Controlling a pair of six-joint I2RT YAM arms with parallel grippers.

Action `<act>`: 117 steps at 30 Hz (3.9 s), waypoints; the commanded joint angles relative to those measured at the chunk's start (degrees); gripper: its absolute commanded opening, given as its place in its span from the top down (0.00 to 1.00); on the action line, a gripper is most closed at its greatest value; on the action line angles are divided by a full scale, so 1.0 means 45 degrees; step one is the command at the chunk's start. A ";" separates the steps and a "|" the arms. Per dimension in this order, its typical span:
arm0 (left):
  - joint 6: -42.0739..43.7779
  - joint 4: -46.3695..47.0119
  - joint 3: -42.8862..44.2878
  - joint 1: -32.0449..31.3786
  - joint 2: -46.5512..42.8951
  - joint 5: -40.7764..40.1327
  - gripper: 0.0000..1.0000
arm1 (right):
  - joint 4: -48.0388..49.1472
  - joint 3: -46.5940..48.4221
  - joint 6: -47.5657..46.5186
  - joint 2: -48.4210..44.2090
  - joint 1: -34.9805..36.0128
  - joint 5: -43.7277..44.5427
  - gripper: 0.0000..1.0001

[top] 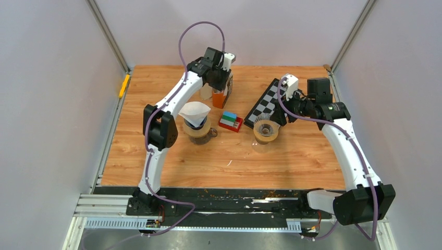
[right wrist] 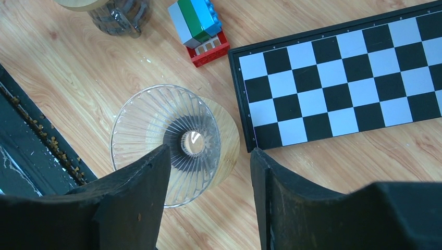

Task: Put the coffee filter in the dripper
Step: Pick up the coffee filter from the coffee filter holder.

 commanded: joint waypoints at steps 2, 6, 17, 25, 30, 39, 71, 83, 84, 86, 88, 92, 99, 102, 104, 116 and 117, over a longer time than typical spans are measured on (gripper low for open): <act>0.0149 0.0166 0.0675 0.0067 0.0214 0.0187 0.72 | 0.0196 -0.0110 -0.0208 -0.0275 -0.0057 -0.0014 0.43; 0.0098 0.0159 0.0757 0.0067 0.0338 0.0244 0.76 | 0.0181 -0.0157 -0.0231 -0.0282 -0.0056 0.0011 0.44; -0.0030 0.0051 0.0937 0.0067 0.0308 0.0430 0.90 | 0.0269 -0.0384 -0.0194 -0.0321 -0.0058 -0.0009 0.44; -0.0034 0.0065 0.0998 0.0067 -0.0574 0.0401 1.00 | 0.0309 -0.0321 -0.0151 -0.0272 -0.0079 -0.0056 0.44; 0.0139 -0.0129 0.0953 0.0079 -0.1183 0.0300 1.00 | 0.0313 -0.0299 -0.0145 -0.0299 -0.0058 -0.0065 0.44; 0.0439 0.0127 0.0454 0.0067 -0.1937 0.0056 0.96 | 0.0356 -0.0332 -0.0087 -0.0280 -0.0069 -0.0102 0.44; -0.0050 0.0969 0.0491 0.0243 -0.1878 -0.0224 1.00 | 0.0308 -0.0119 -0.0180 -0.0190 -0.0064 -0.0091 0.44; -0.0086 0.1089 0.0090 0.0374 -0.2450 -0.0679 1.00 | 0.0293 0.0376 -0.0185 0.0032 -0.0058 -0.0122 0.44; -0.0106 0.1083 0.0108 0.0393 -0.2538 -0.0632 1.00 | 0.0298 0.0411 -0.0175 0.0036 -0.0057 -0.0139 0.44; -0.0118 0.1031 0.0156 0.0416 -0.2769 -0.0561 1.00 | 0.0359 0.0475 -0.0159 0.0039 -0.0060 -0.0149 0.44; -0.0128 0.1028 0.0158 0.0447 -0.3068 -0.0420 1.00 | 0.0457 0.0563 -0.0095 0.0022 -0.0061 -0.0170 0.43; -0.0167 0.0979 0.0085 0.0482 -0.3886 -0.0072 1.00 | 0.0726 0.0948 -0.0031 -0.0019 -0.0059 -0.0227 0.39; -0.0082 0.1203 -0.0879 0.0477 -0.5999 0.1644 1.00 | 0.1330 0.2315 0.0344 0.0182 -0.0038 -0.1035 0.32; 0.0040 0.1142 -0.1489 0.0477 -0.6696 0.3581 1.00 | 0.1481 0.2991 0.0492 0.0455 0.0047 -0.1758 0.14; 0.0190 0.0770 -0.1707 0.0467 -0.6974 0.5476 1.00 | 0.1612 0.3409 0.0504 0.0576 0.0178 -0.2296 0.10; 0.3318 -0.2784 -0.2929 -0.0504 -0.8394 0.9743 1.00 | 0.2603 0.3799 0.0195 0.0538 0.0994 -0.5921 0.04; 0.3552 -0.2929 -0.3048 -0.0710 -0.8522 0.9706 1.00 | 0.2518 0.3734 0.0130 0.0572 0.1122 -0.6049 0.04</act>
